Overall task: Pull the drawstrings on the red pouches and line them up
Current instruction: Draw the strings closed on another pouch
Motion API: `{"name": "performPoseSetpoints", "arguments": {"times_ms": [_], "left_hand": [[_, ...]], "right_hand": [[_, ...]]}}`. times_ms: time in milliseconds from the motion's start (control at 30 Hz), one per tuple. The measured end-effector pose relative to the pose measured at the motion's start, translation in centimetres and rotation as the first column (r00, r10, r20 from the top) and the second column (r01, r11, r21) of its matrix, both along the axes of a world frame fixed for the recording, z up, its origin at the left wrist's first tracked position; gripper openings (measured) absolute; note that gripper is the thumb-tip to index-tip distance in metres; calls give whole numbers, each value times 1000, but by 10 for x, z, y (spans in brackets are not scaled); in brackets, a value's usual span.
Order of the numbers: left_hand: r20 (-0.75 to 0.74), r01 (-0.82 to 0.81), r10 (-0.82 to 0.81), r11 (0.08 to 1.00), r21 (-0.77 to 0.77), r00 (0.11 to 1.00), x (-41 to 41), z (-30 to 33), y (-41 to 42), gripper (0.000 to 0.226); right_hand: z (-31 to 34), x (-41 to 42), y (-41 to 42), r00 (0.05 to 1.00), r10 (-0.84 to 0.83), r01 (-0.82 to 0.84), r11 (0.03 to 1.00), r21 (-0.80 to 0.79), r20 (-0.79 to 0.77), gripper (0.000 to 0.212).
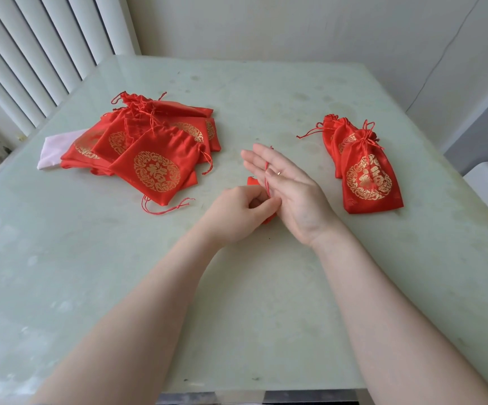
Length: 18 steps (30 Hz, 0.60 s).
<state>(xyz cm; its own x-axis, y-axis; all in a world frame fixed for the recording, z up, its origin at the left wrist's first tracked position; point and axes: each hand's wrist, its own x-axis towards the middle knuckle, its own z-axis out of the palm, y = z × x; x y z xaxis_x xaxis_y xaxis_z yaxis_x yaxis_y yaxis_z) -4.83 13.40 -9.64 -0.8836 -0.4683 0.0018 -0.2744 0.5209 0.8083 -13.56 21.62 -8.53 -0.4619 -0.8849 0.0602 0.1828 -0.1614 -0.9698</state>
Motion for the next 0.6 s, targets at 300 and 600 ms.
{"name": "performPoseSetpoints", "arguments": {"times_ms": [300,600], "left_hand": [[-80,-45,64,973,226,995,1,1,-4,29],[-148,-81,168,880,468,975,3,4,-12,24]], "right_hand": [[-1,-10,3,956,-65,79,996,37,-286,52],[-3,-16,12,607,5,290,930,227,-795,10]]}}
